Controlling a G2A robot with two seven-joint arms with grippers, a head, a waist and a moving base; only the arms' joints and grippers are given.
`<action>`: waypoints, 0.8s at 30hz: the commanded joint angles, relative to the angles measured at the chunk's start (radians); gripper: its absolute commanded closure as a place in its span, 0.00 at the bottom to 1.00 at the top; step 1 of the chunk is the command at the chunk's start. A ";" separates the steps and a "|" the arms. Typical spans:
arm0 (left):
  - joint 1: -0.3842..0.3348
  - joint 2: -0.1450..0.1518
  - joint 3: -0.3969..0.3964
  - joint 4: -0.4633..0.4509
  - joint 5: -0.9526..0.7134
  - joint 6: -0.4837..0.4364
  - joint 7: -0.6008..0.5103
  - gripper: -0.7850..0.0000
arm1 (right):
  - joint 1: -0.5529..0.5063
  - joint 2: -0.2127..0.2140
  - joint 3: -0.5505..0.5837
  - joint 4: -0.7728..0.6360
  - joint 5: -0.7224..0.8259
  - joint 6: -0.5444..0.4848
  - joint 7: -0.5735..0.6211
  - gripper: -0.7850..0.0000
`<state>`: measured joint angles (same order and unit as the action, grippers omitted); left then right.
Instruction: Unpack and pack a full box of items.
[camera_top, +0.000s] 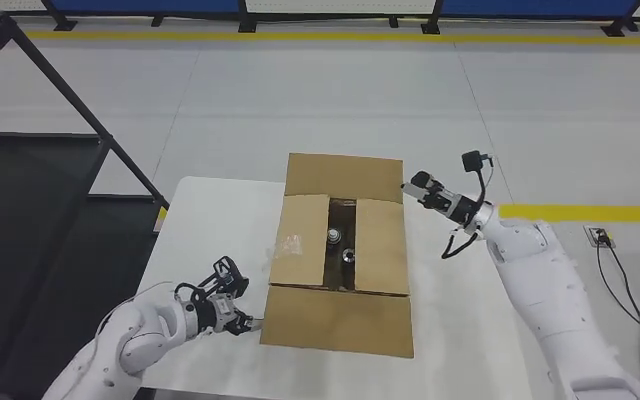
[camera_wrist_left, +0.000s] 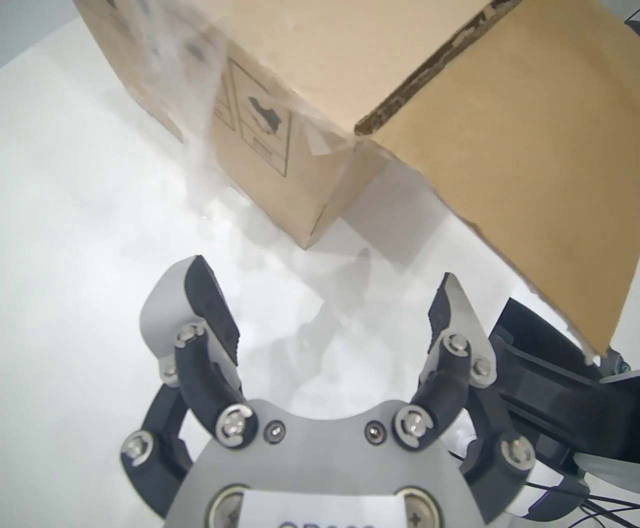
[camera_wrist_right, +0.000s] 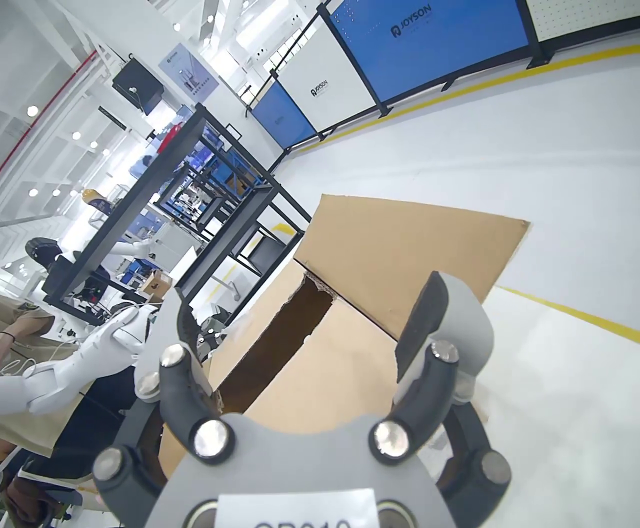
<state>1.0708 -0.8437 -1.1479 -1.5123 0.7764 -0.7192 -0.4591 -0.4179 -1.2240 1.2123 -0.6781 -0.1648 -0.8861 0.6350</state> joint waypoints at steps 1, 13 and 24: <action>0.000 -0.003 0.007 0.003 -0.040 -0.011 0.007 0.00 | 0.017 -0.001 -0.005 0.031 0.009 -0.012 0.013 0.00; -0.014 -0.027 -0.005 -0.058 -0.265 0.131 0.082 0.00 | 0.130 -0.019 -0.052 0.217 0.044 -0.026 0.083 0.00; -0.116 -0.063 0.014 -0.075 -0.317 0.425 0.091 0.00 | 0.205 -0.037 -0.088 0.324 0.078 -0.078 0.143 0.00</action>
<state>0.9688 -0.9028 -1.1393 -1.5925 0.4639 -0.3086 -0.3623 -0.2180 -1.2587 1.1261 -0.3636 -0.0933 -0.9721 0.7771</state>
